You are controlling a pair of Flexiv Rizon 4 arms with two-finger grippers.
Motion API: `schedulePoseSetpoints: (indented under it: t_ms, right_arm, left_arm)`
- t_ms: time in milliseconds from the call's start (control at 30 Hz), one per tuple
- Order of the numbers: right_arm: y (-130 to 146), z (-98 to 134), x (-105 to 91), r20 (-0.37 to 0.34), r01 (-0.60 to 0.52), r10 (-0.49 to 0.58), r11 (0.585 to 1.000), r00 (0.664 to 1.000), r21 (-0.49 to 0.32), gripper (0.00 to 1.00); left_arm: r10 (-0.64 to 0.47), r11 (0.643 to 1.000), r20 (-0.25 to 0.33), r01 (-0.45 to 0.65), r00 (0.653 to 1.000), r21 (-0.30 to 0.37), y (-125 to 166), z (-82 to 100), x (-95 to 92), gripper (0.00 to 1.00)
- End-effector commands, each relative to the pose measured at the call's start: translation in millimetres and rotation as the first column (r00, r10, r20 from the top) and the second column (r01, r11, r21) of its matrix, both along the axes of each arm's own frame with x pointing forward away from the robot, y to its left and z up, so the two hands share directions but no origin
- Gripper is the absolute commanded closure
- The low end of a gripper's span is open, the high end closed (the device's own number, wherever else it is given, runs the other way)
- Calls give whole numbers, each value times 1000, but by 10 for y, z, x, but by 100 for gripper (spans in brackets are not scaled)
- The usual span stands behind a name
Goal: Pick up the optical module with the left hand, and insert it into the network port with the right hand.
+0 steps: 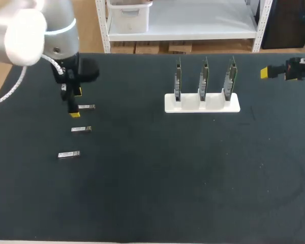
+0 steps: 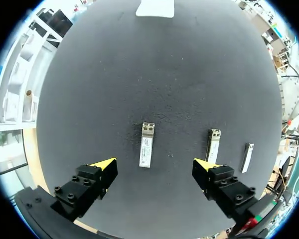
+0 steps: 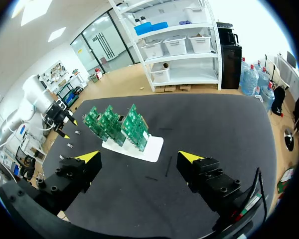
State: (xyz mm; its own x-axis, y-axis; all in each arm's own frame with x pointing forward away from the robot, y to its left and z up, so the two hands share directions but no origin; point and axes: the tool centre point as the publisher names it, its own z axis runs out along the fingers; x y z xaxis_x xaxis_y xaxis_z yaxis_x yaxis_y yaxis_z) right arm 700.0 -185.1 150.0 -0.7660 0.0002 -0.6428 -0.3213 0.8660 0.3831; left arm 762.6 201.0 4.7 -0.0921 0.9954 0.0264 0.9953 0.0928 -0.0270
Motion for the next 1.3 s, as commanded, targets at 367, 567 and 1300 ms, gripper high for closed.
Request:
schedulePoseSetpoints:
  t_ms: [367, 567, 1300]
  right_arm:
    - [0, 0, 0, 0, 0, 0, 1000, 1000, 0, 0]
    - [0, 0, 0, 0, 0, 0, 1000, 1000, 0, 0]
    - [0, 0, 0, 0, 0, 0, 1000, 1000, 0, 0]
  left_arm:
    - [19, 1000, -7, -18, 1000, 26, -10, -156, 32, 0]
    - [27, 999, -7, -27, 1000, 18, -14, -178, 28, 0]
    - [25, 1000, 10, -25, 1000, 1, -13, -195, 6, 100]
